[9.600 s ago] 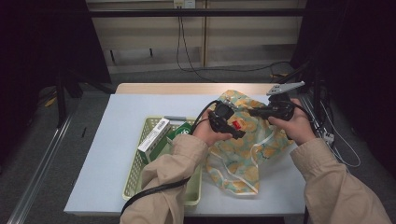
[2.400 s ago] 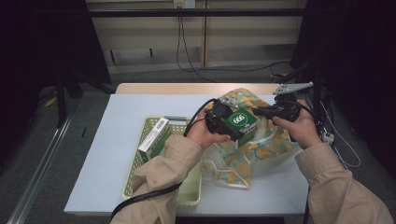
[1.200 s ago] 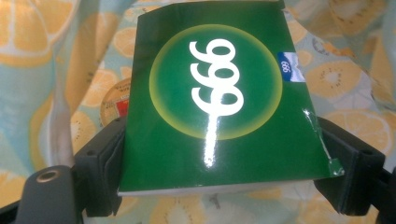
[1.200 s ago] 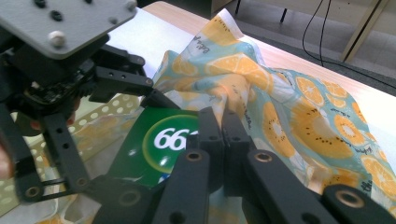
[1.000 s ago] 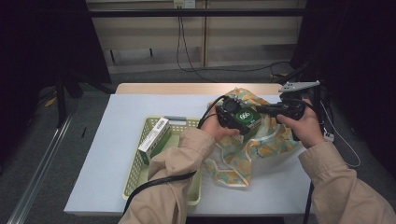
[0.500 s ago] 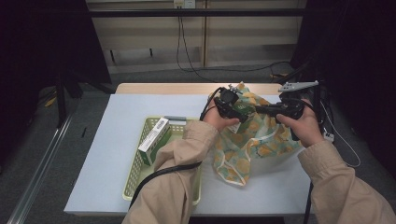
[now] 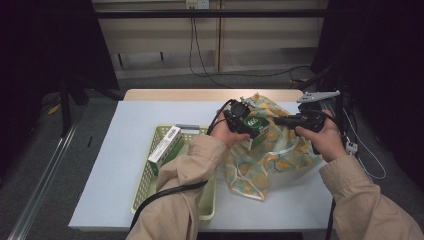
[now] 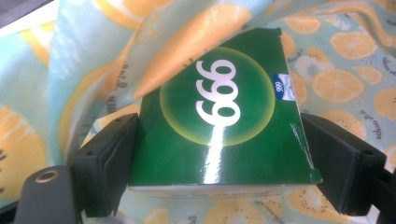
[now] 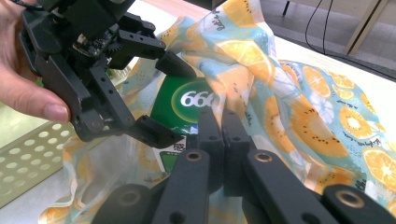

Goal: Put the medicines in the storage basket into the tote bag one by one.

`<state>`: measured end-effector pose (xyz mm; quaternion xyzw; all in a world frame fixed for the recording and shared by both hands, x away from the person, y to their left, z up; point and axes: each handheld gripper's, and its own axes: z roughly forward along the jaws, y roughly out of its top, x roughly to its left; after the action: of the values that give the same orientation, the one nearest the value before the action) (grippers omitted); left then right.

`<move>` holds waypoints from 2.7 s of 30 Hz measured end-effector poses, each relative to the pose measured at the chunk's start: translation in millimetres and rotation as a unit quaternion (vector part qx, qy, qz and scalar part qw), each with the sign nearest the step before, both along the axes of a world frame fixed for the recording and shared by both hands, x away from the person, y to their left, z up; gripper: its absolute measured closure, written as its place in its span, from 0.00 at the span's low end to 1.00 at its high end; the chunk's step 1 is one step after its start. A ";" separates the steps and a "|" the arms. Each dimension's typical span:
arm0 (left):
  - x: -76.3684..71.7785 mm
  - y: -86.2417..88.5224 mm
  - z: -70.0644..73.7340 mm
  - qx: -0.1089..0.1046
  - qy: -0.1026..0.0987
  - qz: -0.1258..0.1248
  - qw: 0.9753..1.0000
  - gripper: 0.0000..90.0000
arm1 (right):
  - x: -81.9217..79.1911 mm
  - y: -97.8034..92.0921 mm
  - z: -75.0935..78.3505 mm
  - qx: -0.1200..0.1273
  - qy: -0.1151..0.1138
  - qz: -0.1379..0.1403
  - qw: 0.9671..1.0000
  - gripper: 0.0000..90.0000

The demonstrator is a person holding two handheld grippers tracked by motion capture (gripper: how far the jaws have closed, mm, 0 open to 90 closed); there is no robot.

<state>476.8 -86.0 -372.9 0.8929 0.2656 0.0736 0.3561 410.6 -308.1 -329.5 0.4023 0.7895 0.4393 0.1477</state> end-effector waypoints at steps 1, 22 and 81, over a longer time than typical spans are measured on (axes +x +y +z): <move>-0.2 -0.8 1.0 0.003 -0.001 0.001 1.000 0.18 | 0.2 -0.5 -0.2 0.001 0.001 0.001 1.000 1.00; -4.4 -2.0 15.8 -0.045 0.003 -0.022 0.999 0.13 | 3.4 -0.1 -5.3 0.001 0.004 -0.003 1.000 1.00; -56.1 230.2 19.0 0.044 0.001 0.091 0.995 0.16 | 1.0 14.1 -11.8 -0.020 0.010 -0.002 1.000 1.00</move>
<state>420.7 144.3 -353.9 0.8800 0.3425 0.1167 0.3077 411.6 -294.0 -341.4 0.4056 0.7988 0.4186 0.1489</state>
